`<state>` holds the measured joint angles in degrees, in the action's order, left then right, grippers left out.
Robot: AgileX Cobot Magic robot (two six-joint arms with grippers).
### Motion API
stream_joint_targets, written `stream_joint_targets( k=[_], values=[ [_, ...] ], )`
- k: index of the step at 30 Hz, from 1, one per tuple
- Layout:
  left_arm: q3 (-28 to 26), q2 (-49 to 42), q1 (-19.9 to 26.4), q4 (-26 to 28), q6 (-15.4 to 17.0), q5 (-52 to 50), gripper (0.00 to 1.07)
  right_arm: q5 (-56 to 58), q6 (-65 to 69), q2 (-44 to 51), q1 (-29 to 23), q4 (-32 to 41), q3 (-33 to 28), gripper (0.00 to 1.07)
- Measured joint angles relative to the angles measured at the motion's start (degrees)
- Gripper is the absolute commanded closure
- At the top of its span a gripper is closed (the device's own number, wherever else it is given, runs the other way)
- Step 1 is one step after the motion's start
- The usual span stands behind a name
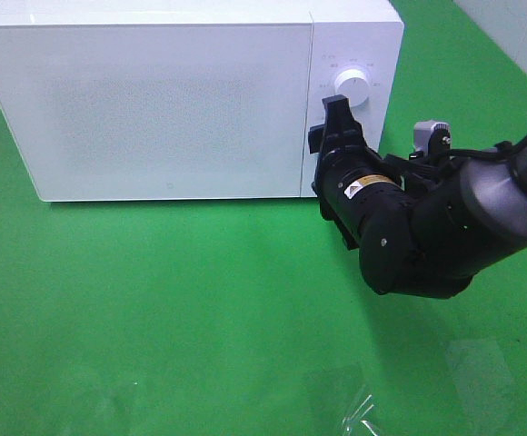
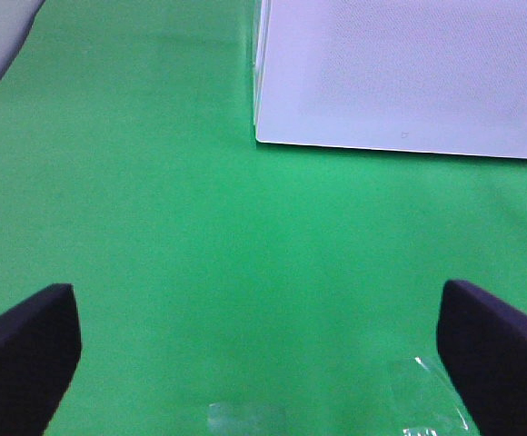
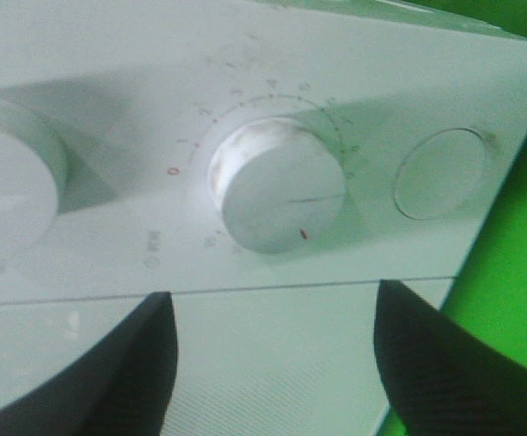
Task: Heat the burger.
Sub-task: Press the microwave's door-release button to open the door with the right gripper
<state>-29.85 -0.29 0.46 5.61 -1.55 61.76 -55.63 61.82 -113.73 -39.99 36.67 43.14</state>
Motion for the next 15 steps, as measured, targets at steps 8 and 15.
stream_joint_targets(
  k=[8, 15],
  values=[
    [0.0, 0.0, 0.0, 0.0, 0.0, 0.0, 0.07, 15.4, -14.3, 6.8, 0.0, -1.4, -0.9, 0.43],
    [0.0, 0.0, 0.0, 0.0, 0.0, 0.0, 0.07, 27.5, -36.2, 15.1, 0.0, -8.5, -1.0, 0.43]
  ],
)
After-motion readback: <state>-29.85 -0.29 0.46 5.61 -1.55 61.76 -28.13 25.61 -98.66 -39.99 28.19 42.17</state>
